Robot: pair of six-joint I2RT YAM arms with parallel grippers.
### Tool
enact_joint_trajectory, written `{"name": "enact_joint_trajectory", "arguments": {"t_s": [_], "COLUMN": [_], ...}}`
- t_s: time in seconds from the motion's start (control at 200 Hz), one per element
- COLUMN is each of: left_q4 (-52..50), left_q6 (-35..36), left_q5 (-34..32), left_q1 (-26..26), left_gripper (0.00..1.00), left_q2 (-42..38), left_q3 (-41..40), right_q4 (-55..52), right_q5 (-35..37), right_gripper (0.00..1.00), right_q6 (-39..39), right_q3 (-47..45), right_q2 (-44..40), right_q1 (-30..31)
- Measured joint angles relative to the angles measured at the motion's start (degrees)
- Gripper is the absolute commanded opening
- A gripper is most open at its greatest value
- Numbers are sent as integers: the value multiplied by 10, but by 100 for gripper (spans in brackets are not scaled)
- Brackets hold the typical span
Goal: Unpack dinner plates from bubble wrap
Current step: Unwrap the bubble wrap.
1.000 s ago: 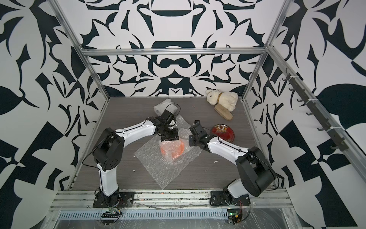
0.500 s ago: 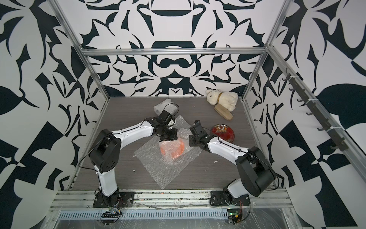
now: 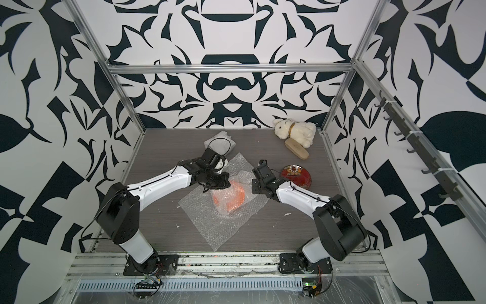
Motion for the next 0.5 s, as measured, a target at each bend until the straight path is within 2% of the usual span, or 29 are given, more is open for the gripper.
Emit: {"name": "enact_joint_trajectory", "arguments": {"t_s": [0.5], "left_q4": [-35], "left_q6": [5], "left_q5": [-40], "left_q1": [1], "left_gripper": [0], "left_q2": [-106], "left_q3": [-84], "right_q4": [-6], "right_q5": [3], "right_gripper": [0], "right_q6": [0], "right_q3": [0], "right_q2": [10], "right_q1": [-4]}}
